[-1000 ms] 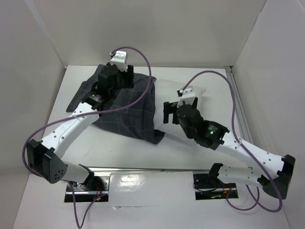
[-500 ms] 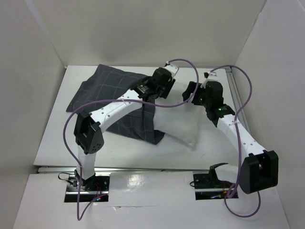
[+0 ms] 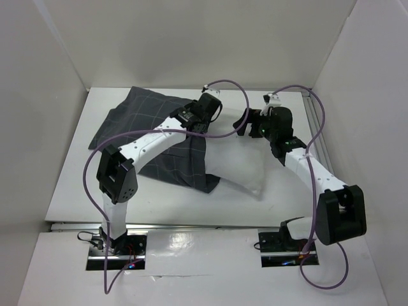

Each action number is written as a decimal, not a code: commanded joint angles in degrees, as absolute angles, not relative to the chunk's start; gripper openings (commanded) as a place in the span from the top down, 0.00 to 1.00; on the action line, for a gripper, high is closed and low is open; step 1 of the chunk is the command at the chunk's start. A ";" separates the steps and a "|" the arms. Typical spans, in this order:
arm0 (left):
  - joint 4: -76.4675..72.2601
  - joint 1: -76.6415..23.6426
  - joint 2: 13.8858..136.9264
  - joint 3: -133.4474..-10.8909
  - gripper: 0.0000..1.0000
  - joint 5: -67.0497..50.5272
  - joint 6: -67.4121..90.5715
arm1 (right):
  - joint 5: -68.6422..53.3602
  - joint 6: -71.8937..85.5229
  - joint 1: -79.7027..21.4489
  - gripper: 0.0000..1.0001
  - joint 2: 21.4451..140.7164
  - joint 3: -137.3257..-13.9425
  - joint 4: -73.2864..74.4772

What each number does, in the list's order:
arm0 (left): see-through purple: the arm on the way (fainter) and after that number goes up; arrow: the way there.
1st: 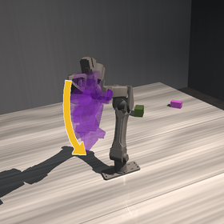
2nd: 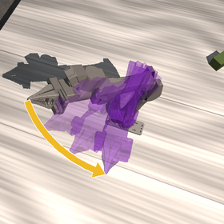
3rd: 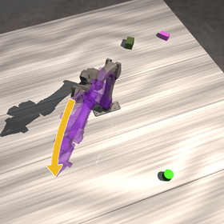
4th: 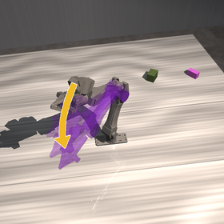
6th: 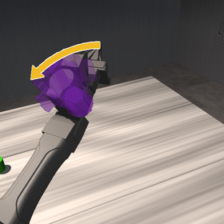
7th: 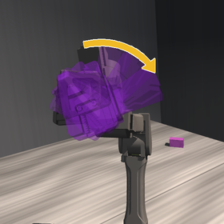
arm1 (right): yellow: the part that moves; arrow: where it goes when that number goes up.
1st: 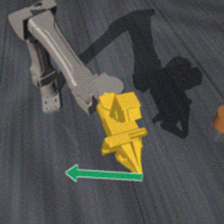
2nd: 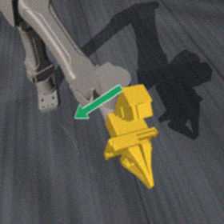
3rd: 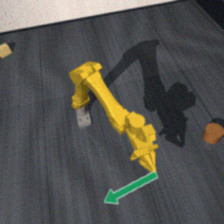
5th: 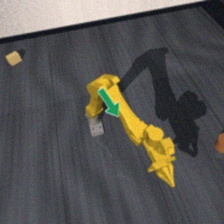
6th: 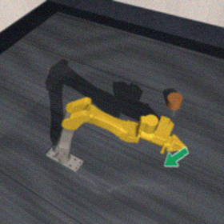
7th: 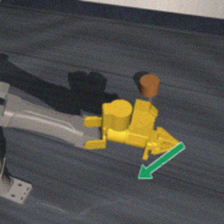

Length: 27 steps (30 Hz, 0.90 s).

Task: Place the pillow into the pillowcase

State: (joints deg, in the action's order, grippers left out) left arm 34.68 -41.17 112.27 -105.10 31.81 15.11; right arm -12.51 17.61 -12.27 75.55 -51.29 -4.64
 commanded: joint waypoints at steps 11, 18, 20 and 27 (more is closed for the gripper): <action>31.39 -41.13 108.81 -105.64 1.00 33.75 13.46 | -17.13 16.00 -15.64 0.11 79.18 -48.78 -12.56; 24.87 -41.13 104.85 -106.79 1.00 31.39 9.67 | -25.14 14.77 -19.15 0.76 82.87 -46.15 -20.81; 24.35 -41.13 105.38 -108.89 1.00 28.58 8.36 | -26.02 14.77 -20.73 1.00 82.88 -43.88 -24.15; 25.83 -42.53 109.59 -119.52 1.00 18.14 5.81 | -29.09 19.07 -25.03 1.00 76.73 -29.92 -62.57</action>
